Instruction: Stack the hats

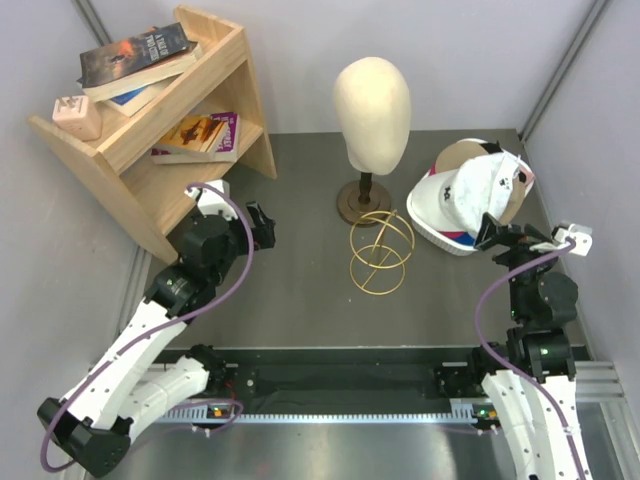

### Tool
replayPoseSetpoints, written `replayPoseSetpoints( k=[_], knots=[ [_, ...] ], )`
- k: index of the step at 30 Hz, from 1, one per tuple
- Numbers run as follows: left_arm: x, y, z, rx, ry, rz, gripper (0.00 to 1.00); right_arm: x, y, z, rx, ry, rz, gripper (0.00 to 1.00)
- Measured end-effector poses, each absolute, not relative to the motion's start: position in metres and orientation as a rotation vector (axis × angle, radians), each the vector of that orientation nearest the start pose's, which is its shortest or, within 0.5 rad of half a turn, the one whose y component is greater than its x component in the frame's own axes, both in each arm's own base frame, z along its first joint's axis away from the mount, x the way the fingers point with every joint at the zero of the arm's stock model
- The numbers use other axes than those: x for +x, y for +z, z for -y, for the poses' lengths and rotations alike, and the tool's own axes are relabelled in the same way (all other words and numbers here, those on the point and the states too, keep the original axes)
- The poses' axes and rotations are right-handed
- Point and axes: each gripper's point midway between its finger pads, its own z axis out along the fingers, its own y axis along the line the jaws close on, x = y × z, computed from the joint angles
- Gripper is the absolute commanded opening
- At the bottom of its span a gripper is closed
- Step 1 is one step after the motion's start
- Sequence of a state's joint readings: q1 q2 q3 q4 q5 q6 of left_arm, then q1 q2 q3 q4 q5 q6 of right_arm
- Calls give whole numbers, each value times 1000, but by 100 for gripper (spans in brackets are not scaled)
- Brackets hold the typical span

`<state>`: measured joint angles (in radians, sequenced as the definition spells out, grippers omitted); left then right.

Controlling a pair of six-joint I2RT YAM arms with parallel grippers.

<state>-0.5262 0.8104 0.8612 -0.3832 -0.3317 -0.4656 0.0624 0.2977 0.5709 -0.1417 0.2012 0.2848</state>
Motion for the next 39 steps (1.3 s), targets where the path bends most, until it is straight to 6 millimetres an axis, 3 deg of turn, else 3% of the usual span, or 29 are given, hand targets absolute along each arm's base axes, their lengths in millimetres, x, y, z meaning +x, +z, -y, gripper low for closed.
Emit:
replayPoseSetpoints(
  k=[11,18,23,27,29,32,34,39],
  knots=[
    [281,257,116,-150,-348,-1889,99,236,306,12,338,129,-1393,100],
    [287,243,124,-99,-371,-1848,99,241,305,12,341,121,-1419,100],
    [291,228,126,-88,-367,-1836,99,261,315,11,344,98,-1518,100],
    [292,208,126,-76,-350,-1859,99,296,321,8,343,77,-1630,99],
    [293,201,127,-70,-346,-1871,99,315,313,9,351,57,-1682,98],
    [293,196,128,-64,-348,-1874,99,337,282,13,375,5,-1788,96],
    [293,194,128,-61,-349,-1876,99,343,264,17,393,-36,-1843,94],
    [291,193,129,-56,-358,-1873,99,354,244,28,430,-118,-1883,88]
  ],
)
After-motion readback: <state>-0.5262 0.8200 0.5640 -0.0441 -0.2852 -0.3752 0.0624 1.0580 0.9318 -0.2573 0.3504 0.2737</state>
